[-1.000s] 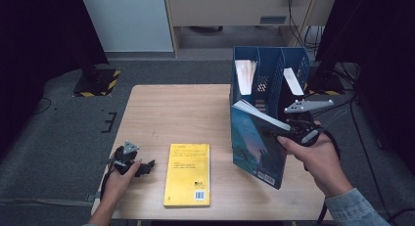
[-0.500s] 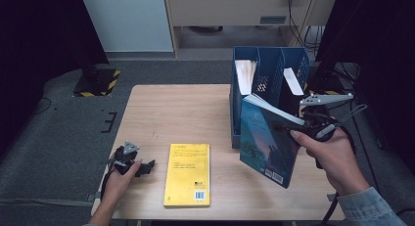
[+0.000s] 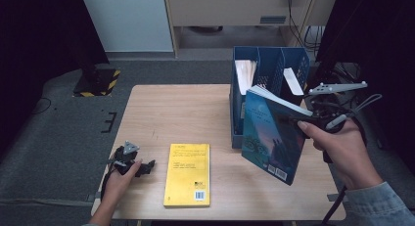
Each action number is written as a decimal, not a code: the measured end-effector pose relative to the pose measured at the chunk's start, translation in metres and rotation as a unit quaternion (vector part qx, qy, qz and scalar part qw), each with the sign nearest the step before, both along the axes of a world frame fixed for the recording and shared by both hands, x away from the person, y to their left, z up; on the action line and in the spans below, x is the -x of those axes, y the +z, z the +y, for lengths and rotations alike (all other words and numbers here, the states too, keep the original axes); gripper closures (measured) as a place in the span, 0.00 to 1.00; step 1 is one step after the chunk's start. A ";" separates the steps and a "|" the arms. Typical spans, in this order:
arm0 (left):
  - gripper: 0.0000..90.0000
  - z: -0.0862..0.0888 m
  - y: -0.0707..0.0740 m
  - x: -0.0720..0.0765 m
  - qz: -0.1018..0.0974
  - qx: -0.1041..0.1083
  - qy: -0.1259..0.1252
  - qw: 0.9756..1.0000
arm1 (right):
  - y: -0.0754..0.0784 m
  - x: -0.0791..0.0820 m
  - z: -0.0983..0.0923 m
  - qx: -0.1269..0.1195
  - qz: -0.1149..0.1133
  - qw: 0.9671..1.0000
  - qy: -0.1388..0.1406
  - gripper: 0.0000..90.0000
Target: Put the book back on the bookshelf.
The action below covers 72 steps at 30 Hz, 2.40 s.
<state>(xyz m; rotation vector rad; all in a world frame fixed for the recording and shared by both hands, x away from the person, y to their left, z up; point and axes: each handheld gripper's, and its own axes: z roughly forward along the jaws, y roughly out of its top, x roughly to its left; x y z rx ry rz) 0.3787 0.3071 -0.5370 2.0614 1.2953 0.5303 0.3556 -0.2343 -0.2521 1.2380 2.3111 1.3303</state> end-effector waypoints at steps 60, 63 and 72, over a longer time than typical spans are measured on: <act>0.00 0.001 0.000 0.001 0.000 -0.001 -0.006 1.000 | 0.014 -0.096 -0.013 0.023 -0.007 0.989 -0.144 0.81; 0.00 0.000 0.000 0.001 0.000 -0.001 -0.006 1.000 | 0.012 -0.097 -0.015 0.021 -0.009 0.988 -0.151 0.81; 0.00 0.001 0.000 0.001 0.001 -0.001 -0.007 1.000 | 0.008 -0.102 -0.014 0.032 0.002 0.987 -0.160 0.81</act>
